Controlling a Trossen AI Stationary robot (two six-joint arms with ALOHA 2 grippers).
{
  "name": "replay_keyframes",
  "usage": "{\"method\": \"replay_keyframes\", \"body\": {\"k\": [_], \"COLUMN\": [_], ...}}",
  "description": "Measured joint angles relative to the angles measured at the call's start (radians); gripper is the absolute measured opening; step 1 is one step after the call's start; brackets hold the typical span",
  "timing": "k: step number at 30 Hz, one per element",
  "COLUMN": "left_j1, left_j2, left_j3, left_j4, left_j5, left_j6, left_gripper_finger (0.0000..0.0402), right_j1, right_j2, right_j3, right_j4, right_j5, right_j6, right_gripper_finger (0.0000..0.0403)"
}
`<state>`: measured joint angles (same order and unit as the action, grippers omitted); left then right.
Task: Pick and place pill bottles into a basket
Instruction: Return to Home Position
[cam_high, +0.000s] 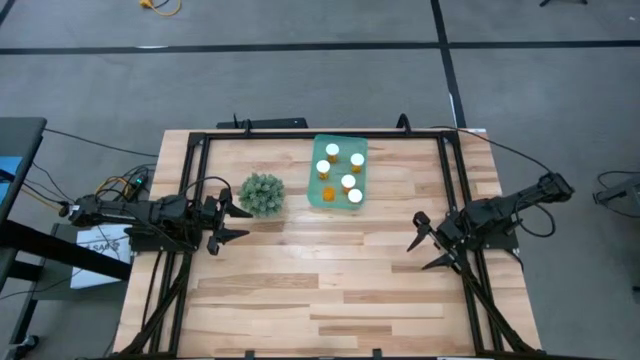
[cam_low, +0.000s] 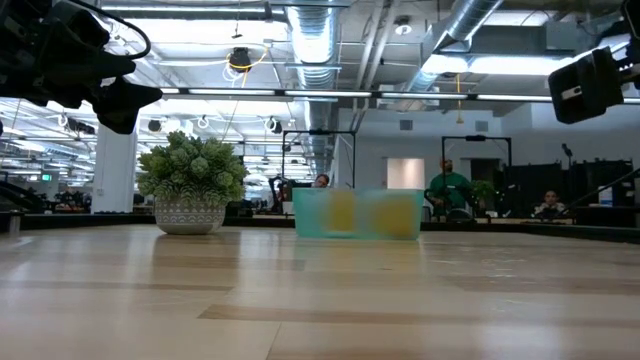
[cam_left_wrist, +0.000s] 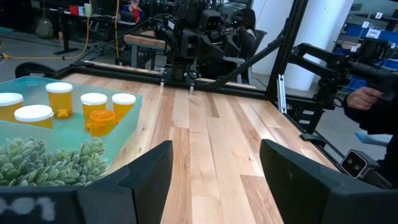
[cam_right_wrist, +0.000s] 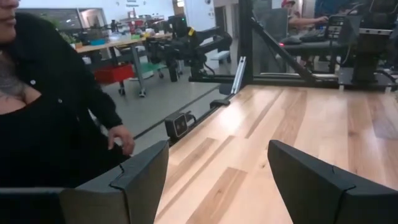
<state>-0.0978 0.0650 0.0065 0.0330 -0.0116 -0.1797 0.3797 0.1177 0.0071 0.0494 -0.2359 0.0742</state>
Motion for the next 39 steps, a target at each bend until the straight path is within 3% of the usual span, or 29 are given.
{"method": "replay_keyframes", "body": {"k": [39], "left_j1": [0.0], "left_j2": [0.0], "left_j3": [0.0], "left_j4": [0.0], "left_j5": [0.0], "left_j6": [0.0], "left_gripper_finger": [0.0231], "right_j1": [0.0], "right_j2": [0.0], "right_j3": [-0.002], "right_j4": [0.001], "right_j5": [0.001], "right_j6": [0.005], "right_gripper_finger": [0.027]}}
